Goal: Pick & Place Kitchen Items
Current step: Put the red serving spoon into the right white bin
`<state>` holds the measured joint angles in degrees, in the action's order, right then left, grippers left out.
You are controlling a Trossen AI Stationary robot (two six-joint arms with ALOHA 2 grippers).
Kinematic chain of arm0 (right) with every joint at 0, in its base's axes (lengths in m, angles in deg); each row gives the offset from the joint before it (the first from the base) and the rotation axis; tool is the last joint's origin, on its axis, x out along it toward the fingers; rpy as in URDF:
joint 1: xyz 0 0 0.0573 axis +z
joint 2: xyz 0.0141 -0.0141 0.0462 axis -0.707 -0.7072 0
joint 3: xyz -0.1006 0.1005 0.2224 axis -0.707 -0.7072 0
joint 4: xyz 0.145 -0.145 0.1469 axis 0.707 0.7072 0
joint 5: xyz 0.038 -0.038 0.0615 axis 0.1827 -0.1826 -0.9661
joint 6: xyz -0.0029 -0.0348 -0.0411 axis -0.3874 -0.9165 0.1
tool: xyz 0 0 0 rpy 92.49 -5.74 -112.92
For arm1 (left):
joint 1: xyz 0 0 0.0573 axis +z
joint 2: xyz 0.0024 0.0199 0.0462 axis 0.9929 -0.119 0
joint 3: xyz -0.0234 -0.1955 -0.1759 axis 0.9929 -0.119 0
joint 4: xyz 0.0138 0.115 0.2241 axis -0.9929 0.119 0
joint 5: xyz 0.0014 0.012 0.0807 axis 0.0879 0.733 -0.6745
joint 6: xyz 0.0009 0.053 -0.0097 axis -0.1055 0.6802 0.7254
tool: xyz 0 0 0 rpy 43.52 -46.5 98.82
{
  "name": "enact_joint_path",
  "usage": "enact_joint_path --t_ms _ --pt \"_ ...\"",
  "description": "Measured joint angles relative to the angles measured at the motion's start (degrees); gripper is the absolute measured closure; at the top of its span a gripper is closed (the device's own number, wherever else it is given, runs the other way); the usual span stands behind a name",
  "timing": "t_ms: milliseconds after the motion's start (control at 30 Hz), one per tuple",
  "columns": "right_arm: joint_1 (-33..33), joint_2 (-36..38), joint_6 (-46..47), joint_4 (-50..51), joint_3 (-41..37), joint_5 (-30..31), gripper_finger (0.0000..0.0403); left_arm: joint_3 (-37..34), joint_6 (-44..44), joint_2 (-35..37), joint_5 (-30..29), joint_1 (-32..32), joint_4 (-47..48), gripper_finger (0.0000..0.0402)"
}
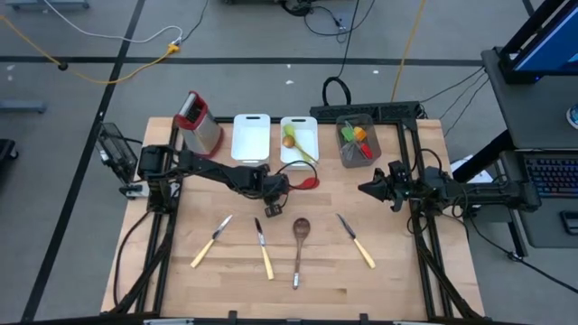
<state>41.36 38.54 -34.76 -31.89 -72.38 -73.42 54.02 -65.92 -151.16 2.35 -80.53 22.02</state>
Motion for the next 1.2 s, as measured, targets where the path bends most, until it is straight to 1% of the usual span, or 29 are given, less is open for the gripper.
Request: enact_joint_path --t_ms 433,867,1200 --pt "0.0 0.0 0.0 0.0 0.0 0.1 0.0403 0.0 1.2 2.1 -0.1 -0.1 0.1 0.0358" --pt "0.0 0.0 0.0 0.0 0.0 0.1 0.0403 0.0 1.8 2.2 0.4 -0.4 0.0 0.0358" --pt "0.0 0.0 -0.1 0.0 0.0 0.1 0.0403 0.9 2.2 2.2 1.5 -2.0 0.6 0.0358"
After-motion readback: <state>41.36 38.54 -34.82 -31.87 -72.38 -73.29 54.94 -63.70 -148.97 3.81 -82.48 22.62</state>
